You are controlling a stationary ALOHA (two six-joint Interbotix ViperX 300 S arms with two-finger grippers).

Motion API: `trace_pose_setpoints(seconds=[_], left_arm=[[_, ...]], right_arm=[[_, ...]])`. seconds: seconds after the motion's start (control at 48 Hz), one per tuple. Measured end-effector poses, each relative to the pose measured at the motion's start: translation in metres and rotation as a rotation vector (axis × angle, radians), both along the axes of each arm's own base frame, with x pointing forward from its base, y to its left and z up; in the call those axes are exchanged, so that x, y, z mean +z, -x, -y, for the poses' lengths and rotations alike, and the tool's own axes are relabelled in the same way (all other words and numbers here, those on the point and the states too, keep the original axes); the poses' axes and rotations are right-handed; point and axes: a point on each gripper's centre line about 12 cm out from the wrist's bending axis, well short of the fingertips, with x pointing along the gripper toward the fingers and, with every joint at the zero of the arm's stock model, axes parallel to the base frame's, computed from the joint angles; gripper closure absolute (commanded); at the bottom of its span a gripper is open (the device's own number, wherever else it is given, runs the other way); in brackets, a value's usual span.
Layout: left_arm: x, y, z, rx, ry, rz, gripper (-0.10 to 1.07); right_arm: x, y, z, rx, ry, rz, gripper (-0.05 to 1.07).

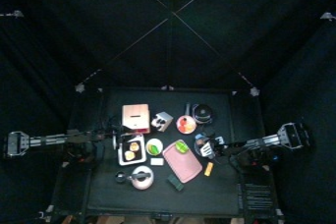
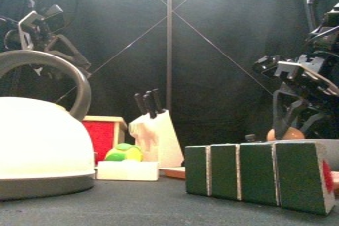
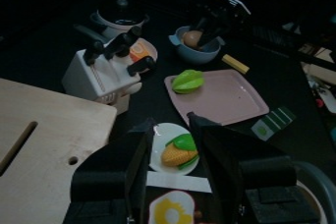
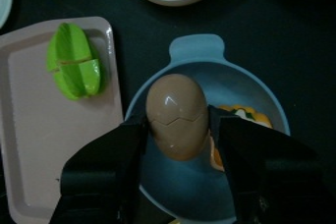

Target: Grab egg with other hand

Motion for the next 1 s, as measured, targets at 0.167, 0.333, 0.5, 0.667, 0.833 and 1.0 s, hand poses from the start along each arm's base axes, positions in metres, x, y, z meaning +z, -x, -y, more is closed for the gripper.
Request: trace_pose_setpoints(seconds=[0.167, 0.333, 0.5, 0.667, 0.833, 1.0], left_arm=[[0.0, 0.0, 0.0, 0.002, 0.0, 0.0, 0.22], [0.006, -0.002, 0.001, -0.006, 0.009, 0.034, 0.22], [0.018, -0.006, 0.003, -0.004, 0.082, 0.14, 0.22], [0.029, -0.009, 0.004, 0.03, 0.222, 0.243, 0.22], [0.029, -0.02, 0.011, 0.027, 0.336, 0.261, 0.22], [0.027, -0.041, 0.026, -0.002, 0.434, 0.23, 0.22]], right_arm=[[0.011, -0.01, 0.001, 0.05, 0.049, 0.041, 0.41], [0.025, -0.024, 0.0, 0.179, 0.161, 0.093, 0.41], [0.038, -0.038, -0.003, 0.307, 0.251, 0.152, 0.41], [0.041, -0.048, -0.008, 0.43, 0.316, 0.173, 0.41], [0.038, -0.054, -0.013, 0.535, 0.371, 0.167, 0.41], [0.046, -0.064, -0.017, 0.597, 0.431, 0.184, 0.42]])
